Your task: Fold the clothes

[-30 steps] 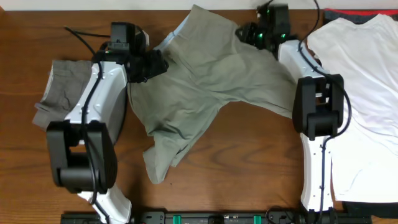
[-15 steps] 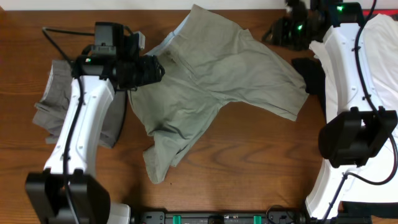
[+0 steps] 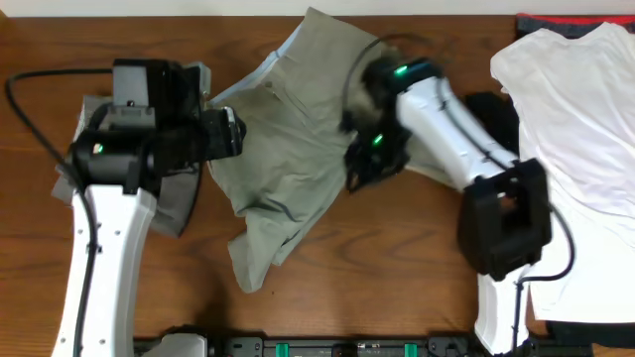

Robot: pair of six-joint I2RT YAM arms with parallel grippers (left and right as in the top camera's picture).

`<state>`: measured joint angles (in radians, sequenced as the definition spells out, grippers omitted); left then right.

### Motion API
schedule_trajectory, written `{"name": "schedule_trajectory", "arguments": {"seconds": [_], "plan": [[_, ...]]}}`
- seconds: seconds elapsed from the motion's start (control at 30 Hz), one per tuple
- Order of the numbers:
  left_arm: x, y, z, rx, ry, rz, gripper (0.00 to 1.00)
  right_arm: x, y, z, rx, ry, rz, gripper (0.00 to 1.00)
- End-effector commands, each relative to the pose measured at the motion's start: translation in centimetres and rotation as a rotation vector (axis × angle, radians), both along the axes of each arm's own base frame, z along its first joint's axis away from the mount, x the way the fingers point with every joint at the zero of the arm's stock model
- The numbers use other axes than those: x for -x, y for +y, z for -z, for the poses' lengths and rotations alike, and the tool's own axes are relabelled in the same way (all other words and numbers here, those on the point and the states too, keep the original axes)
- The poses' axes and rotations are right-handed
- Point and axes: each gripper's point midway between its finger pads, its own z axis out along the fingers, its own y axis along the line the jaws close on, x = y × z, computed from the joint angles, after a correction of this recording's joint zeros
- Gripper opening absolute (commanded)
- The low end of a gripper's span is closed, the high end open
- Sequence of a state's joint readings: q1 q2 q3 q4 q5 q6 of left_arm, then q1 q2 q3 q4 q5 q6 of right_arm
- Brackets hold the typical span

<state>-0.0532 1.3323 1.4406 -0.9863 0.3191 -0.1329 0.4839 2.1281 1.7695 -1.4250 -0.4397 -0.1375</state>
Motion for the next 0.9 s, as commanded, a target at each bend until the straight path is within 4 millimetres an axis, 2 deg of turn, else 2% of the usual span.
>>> {"name": "schedule_trajectory", "arguments": {"seconds": [0.0,0.2,0.47,0.67,0.77,0.87], "plan": [[0.6,1.5,-0.5,-0.074,-0.023,-0.044,0.72,3.5,2.4,1.2,0.003,0.018,-0.164,0.52],[1.4,1.8,-0.3,-0.094,-0.001,-0.039,0.73,8.3,5.6,2.3,0.025,0.021,-0.333,0.52],[1.4,1.9,-0.3,-0.101,-0.001,-0.038,0.74,11.2,8.6,3.1,0.032,-0.056,-0.483,0.54],[1.4,1.9,-0.3,-0.101,-0.001,-0.038,0.73,10.9,12.1,3.8,-0.002,-0.172,-0.447,0.62],[1.5,1.9,-0.2,-0.101,0.003,-0.038,0.74,8.9,12.3,4.6,0.095,-0.284,-0.337,0.67],[1.7,1.9,-0.1,-0.102,0.010,-0.038,0.73,7.8,12.0,4.9,0.135,-0.336,-0.317,0.66]]}}
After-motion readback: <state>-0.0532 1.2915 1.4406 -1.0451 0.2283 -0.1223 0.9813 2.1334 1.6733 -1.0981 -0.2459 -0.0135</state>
